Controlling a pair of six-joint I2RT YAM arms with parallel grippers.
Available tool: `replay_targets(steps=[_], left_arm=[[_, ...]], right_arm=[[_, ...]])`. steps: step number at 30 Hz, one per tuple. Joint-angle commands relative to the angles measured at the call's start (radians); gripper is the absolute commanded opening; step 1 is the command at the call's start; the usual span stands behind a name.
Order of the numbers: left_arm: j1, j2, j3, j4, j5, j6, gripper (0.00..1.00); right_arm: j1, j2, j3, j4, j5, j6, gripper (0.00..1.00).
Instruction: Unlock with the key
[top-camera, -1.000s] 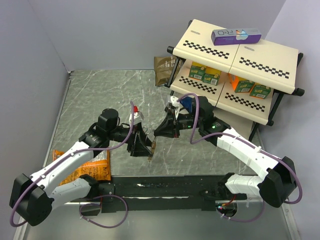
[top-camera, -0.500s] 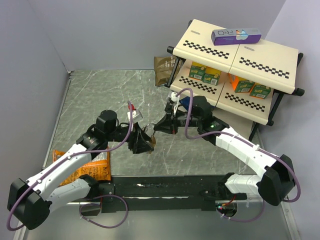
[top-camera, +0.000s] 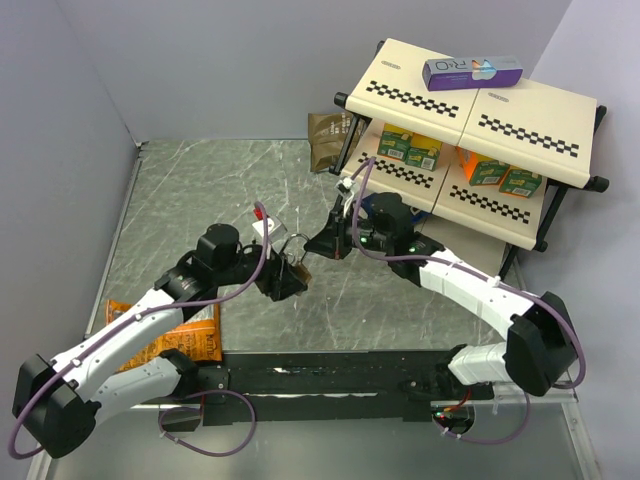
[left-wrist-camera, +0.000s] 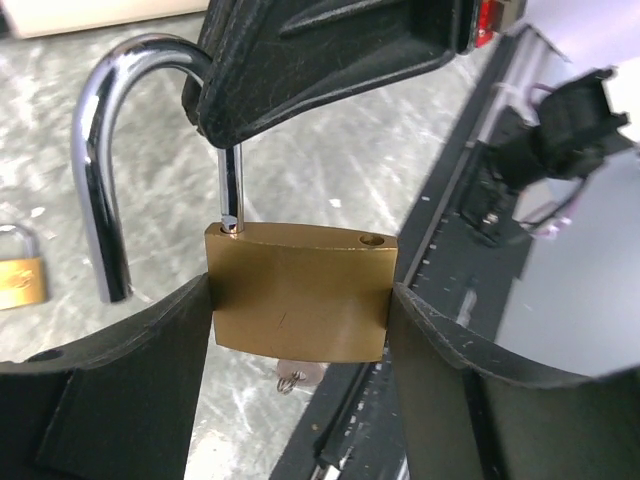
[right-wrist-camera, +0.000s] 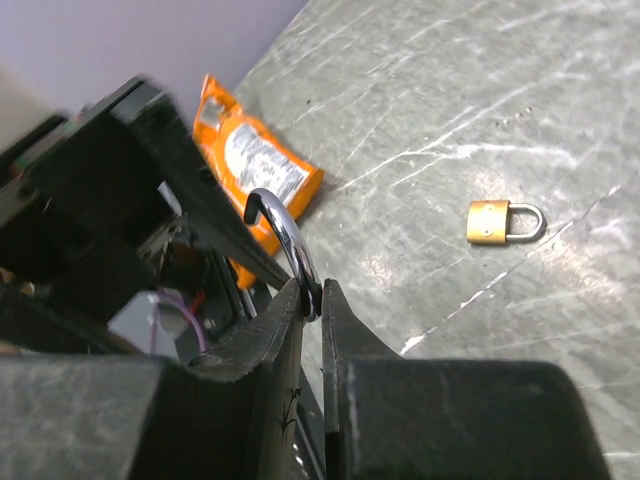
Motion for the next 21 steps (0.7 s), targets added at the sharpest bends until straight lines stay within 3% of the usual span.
replay_targets(steps=[1,21], left_arm=[[-0.008,0.006,0.024,0.038,-0.264,-0.015,0.01],[-0.103,0.109,0.073,-0.047,-0.564,0.008,0.01]], right_arm=[[0.029,0.01,0.001,0.093,0.02,0.196,0.0],[0.099,0.159,0.144,-0.032,0.282,0.294,0.0]])
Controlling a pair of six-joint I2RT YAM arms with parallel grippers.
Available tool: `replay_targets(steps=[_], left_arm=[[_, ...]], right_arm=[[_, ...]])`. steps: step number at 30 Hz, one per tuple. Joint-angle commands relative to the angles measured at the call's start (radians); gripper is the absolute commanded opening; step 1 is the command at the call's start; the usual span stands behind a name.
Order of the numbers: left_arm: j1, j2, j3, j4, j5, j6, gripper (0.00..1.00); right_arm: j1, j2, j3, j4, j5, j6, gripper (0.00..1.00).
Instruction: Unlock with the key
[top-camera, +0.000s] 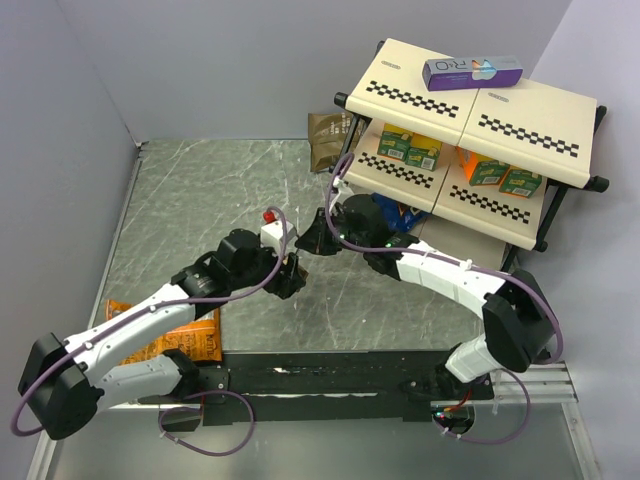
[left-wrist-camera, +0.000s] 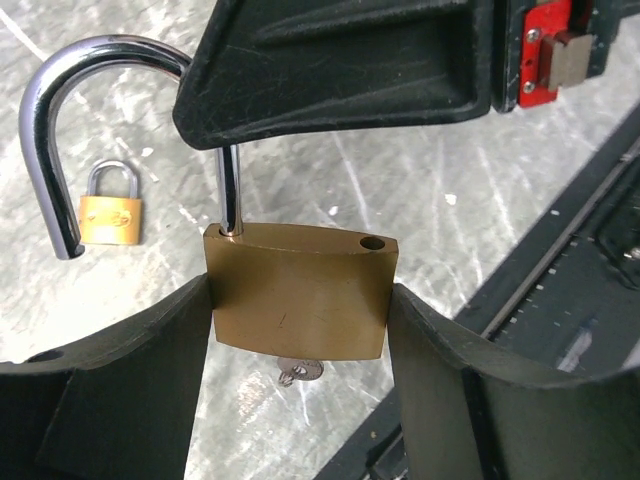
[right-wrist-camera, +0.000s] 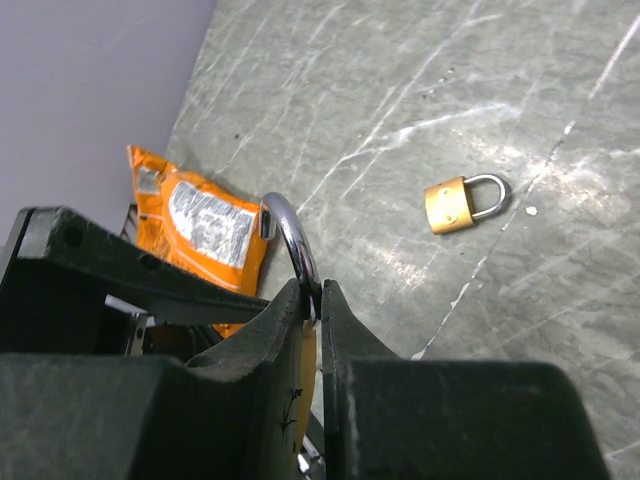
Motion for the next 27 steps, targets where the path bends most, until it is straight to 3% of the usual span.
replay_targets(steps=[1,17,20,23,24,27], left_arm=[[-0.005,0.034,0.064,0.004,-0.203,0.003,0.01],[-0.053,0.19,0.157,-0.042,-0.27,0.006,0.01],[-0.053,0.221,0.173,-0.06,-0.253,0.006,0.01],[-0.041,0.241,0.179,-0.076,-0.246,0.009,0.01],[-0.033,0.247,0.18,-0.077,-0.229,0.006,0.01],[0.01,0.264,0.188,-0.083,-0.197,-0.008,0.01]], right_arm=[[0.023,0.004,0.069,0.013,0.006,0.081,0.0],[0.025,0.069,0.058,0.065,0.058,0.124,0.02],[0.02,0.067,0.046,0.085,0.057,0.122,0.16],[0.011,0.057,-0.004,0.172,0.012,0.128,0.38],[-0.004,0.048,-0.02,0.193,0.001,0.133,0.52],[-0.041,0.012,-0.087,0.26,-0.029,0.148,0.72]])
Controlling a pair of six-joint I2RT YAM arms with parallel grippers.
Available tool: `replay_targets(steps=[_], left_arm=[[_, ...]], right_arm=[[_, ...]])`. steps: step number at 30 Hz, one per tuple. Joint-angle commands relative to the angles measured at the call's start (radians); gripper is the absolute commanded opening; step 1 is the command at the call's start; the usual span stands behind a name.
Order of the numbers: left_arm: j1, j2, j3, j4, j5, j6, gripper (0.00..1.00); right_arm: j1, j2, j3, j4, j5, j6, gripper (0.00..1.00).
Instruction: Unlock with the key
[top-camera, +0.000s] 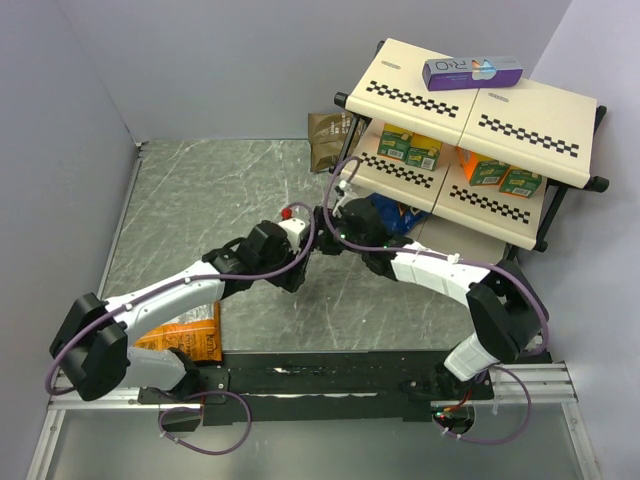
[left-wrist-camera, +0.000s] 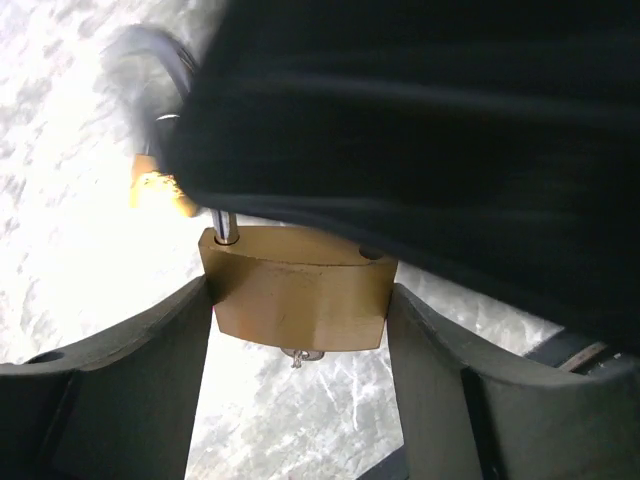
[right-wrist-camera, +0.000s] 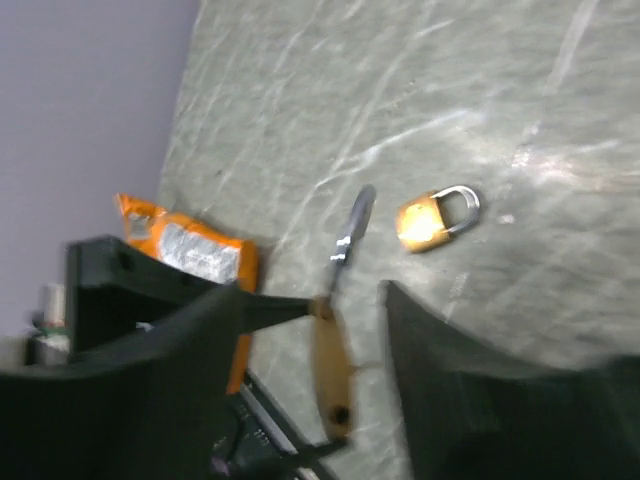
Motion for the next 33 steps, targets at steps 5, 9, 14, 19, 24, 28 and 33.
replay_targets(steps=[5,9,14,19,24,28,33], left_arm=[[0.122,0.036,0.06,0.005,-0.004,-0.015,0.01],[0.18,0.062,0.08,-0.035,-0.036,-0.001,0.01],[0.301,0.072,0.093,-0.062,-0.064,-0.001,0.01],[0.328,0.038,0.089,-0.053,-0.047,-0.018,0.01],[0.358,0.007,0.087,-0.023,0.057,-0.075,0.01],[0.398,-0.005,0.075,0.002,0.148,-0.1,0.01],[0.418,-0.037,0.058,0.019,0.211,-0.129,0.01]], right_arm=[[-0.068,-0.171,-0.151,0.165,-0.057,0.004,0.8],[-0.101,-0.256,-0.197,0.119,-0.017,-0.039,0.83],[-0.137,-0.378,-0.27,0.092,0.011,-0.061,0.84],[-0.135,-0.449,-0.324,0.063,0.034,-0.116,0.85],[-0.031,-0.446,-0.442,0.266,0.014,-0.157,0.84],[0.138,-0.328,-0.424,0.35,0.123,-0.22,0.83],[0.195,-0.137,-0.367,0.58,0.104,-0.17,0.81]])
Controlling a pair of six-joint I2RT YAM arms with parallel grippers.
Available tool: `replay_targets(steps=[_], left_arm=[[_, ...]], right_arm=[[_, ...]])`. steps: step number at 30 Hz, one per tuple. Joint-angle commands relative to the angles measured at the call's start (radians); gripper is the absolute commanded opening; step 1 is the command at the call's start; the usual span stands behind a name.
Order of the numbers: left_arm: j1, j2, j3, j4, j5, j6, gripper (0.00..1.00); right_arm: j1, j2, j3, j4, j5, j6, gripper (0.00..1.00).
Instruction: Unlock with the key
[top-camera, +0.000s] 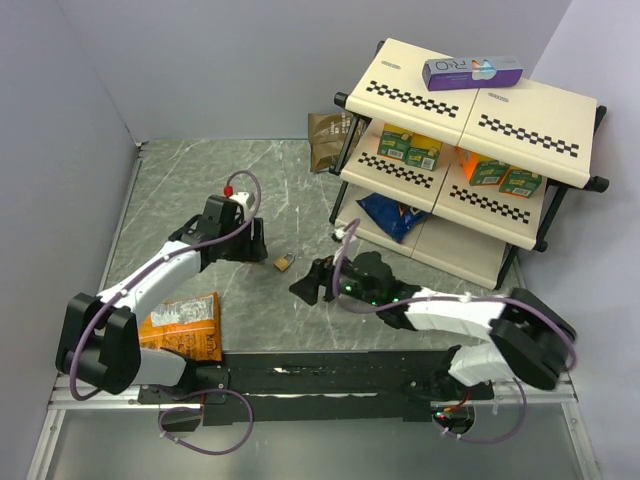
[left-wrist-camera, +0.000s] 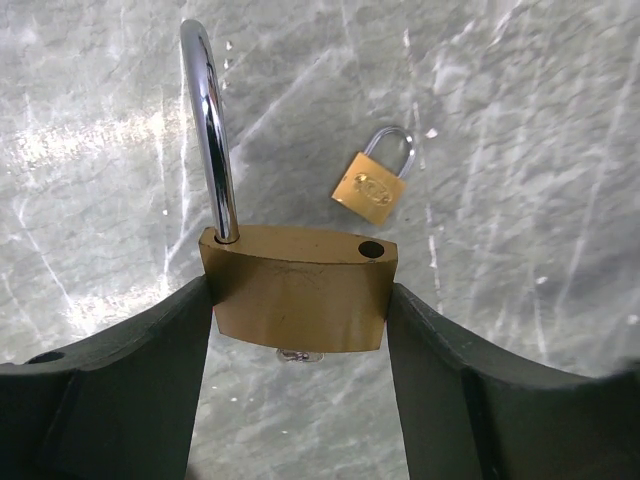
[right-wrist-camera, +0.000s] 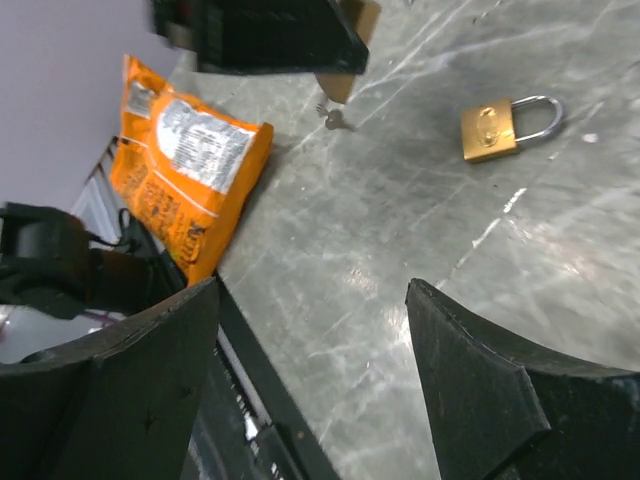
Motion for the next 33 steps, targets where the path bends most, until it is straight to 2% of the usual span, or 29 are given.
replay_targets(steps=[1,7,11,20,33], left_arm=[[0.019,-0.085,0.024,0.108,0.108,-0.051,0.01],[0.062,-0.096,0.016,0.122,0.17,-0.076,0.01],[0.094,-0.09,0.015,0.133,0.229,-0.091,0.01],[0.129,-0.122,-0.004,0.156,0.271,-0.114,0.01],[0.135,-0.13,-0.01,0.168,0.286,-0.125,0.01]], right_arm=[[0.039,0.178,0.085,0.262,0.028,0.006,0.8],[0.069,0.377,0.196,0.394,0.043,0.019,0.77],[0.075,0.454,0.264,0.433,0.077,-0.006,0.77],[0.079,0.58,0.402,0.364,0.129,-0.052,0.7],[0.079,0.649,0.479,0.319,0.146,-0.052,0.5]])
